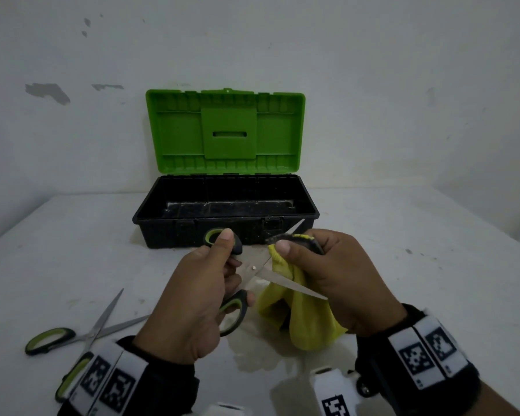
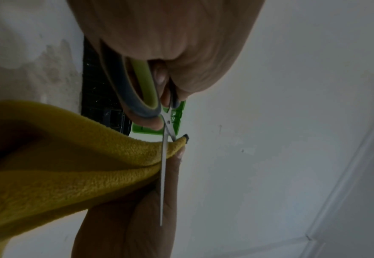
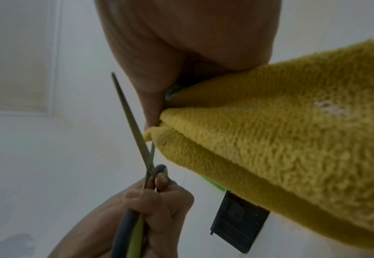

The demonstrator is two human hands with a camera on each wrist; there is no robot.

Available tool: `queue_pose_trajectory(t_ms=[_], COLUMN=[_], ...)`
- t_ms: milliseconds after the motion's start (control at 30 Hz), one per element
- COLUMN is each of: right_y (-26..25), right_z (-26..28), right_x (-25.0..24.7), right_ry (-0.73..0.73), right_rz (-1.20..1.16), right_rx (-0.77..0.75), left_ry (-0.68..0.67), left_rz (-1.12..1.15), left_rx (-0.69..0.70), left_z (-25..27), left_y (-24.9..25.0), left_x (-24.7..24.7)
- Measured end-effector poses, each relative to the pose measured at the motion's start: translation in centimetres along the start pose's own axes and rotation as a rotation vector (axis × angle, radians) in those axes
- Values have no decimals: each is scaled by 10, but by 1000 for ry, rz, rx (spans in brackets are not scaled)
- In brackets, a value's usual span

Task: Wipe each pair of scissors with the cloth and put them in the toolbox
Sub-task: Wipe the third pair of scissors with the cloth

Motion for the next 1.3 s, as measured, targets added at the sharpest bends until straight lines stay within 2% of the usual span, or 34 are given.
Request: queue_pose_trajectory(t_ms=[133,300,433,600,767,933,1100,1233,1300], right_y=[0,0,2,6,9,13,16,14,14], right_z=[5,-5,3,-7,3,-5,3,-3,-2], right_x=[9,-14,-1,-17,-1,-15,-1,-12,-9], right_ry=[-100,78,-33,80,-12,100,19,104,97], right_rz=[46,-41,22,-128,-45,-201,-60,-199,-194], right_rx=[3,-2,18,36,35,90,76,108,102], left_ry=[-12,-23,-64,-43,-64,-48,-58,-42,-42], left_rz=[-20,-9,-4,-15,-9,-13,-30,-19,-22], left_rx=[-25,-37,-39,-34,-41,-18,-10,2,2], left_z=[0,-1,0,-1,-1,2,3,4,4], left_y=[-6,-5,-6,-5,-6,-2,0,3,4], left_x=[-2,-1,0,0,0,0,0,1,1])
Point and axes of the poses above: each hand's wrist, its own z-axis away from the middle knuckle, its own x-axis out of the palm, y = z × x, the point moved 6 cm from there along -z, towards the middle knuckle, and after that the axes turned 8 degrees about -z, right-handed, at the moved point
